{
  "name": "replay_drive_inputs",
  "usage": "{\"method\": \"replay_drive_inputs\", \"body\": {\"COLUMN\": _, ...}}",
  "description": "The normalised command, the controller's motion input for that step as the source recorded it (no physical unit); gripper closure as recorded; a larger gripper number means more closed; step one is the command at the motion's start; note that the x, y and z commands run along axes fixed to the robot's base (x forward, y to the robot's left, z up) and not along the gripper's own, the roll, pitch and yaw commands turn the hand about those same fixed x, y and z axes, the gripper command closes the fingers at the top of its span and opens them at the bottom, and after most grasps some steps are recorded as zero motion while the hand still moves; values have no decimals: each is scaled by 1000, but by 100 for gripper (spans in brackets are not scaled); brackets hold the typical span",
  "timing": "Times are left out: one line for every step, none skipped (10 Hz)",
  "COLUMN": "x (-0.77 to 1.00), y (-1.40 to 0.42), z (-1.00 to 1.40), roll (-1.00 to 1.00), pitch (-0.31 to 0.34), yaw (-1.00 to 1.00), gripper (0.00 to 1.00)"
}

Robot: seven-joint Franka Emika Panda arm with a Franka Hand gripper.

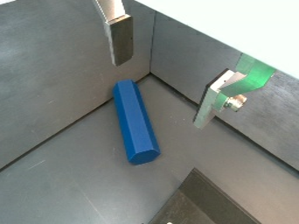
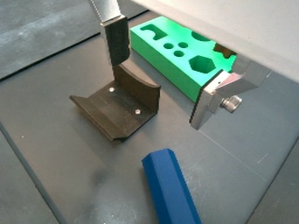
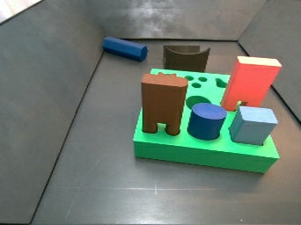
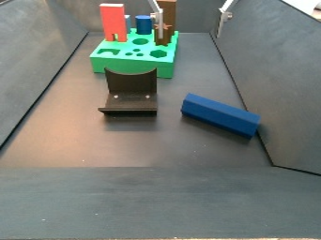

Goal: Pick up the hexagon object. Move up. Place the hexagon object on the fixture. Regrasp the hexagon object. Move to above the board. Insert the hexagon object.
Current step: Pick up the hexagon object.

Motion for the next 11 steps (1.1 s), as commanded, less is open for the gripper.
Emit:
{"method": "replay_drive_inputs", "body": {"x": -571, "y": -3, "z": -289, "roll": 0, "pitch": -164, "yaw": 226, "gripper": 0}}
{"method": "replay_drive_inputs", "body": {"x": -31, "y": 0, "z": -591, "roll": -10, "pitch": -86, "yaw": 1000, "gripper": 0}}
{"method": "replay_drive_inputs", "body": {"x": 0, "y": 14, "z": -637, "roll": -63, "pitch": -29, "yaw": 1000, "gripper": 0}}
{"method": "replay_drive_inputs", "body": {"x": 0, "y": 37, "z": -677, "roll": -61, "pitch": -27, "yaw": 1000, "gripper": 0}}
{"method": "replay_drive_inputs", "body": {"x": 0, "y": 54, "z": -714, "roll": -64, "pitch": -43, "yaw": 1000, "gripper": 0}}
{"method": "replay_drive_inputs", "body": {"x": 0, "y": 94, "z": -831, "roll": -73, "pitch": -73, "yaw": 1000, "gripper": 0}}
{"method": "replay_drive_inputs", "body": {"x": 0, "y": 63, "z": -886, "roll": -50, "pitch": -50, "yaw": 980, "gripper": 0}}
{"method": "replay_drive_inputs", "body": {"x": 0, "y": 31, "z": -911, "roll": -53, "pitch": -13, "yaw": 989, "gripper": 0}}
{"method": "replay_drive_inputs", "body": {"x": 0, "y": 29, "z": -900, "roll": -51, "pitch": -3, "yaw": 991, "gripper": 0}}
{"method": "replay_drive_inputs", "body": {"x": 0, "y": 17, "z": -880, "roll": -56, "pitch": 0, "yaw": 986, "gripper": 0}}
{"method": "replay_drive_inputs", "body": {"x": 0, "y": 49, "z": -914, "roll": -54, "pitch": -9, "yaw": 986, "gripper": 0}}
